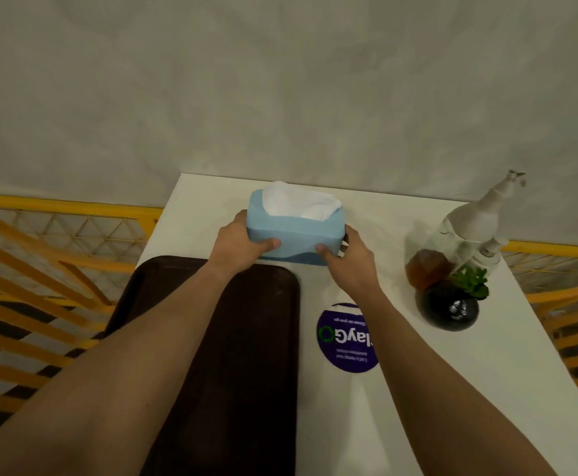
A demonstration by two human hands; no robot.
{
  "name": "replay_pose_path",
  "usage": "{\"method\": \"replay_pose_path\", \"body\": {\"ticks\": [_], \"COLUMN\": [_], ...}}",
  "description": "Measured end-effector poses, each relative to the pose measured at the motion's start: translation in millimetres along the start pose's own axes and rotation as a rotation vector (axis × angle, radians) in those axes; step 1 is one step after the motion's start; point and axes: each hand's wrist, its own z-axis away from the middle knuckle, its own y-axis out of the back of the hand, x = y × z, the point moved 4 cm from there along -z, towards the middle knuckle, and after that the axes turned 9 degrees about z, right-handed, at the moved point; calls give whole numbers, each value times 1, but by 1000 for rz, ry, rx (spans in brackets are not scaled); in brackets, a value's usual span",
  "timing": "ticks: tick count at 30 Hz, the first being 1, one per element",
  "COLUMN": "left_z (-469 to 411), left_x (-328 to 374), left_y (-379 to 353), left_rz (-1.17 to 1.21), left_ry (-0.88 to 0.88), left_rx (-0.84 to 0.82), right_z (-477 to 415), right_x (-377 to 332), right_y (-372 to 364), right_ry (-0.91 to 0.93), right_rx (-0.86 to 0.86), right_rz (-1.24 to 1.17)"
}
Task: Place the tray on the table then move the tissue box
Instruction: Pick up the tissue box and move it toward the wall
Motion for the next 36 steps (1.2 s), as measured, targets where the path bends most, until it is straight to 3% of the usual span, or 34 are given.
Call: {"method": "replay_pose_path", "body": {"ticks": [18, 36], "left_z": [2, -48], "left_x": [-63, -89], "left_y": [153, 174], "left_rz": [95, 192], "left_ry": [-24, -48], "left_rx": [9, 40], "right_z": [19, -28], "right_x": [-100, -123], "right_y": [-102, -140], "right_ry": [42, 58], "right_rx": [-81, -102], "right_rz": [91, 95]}}
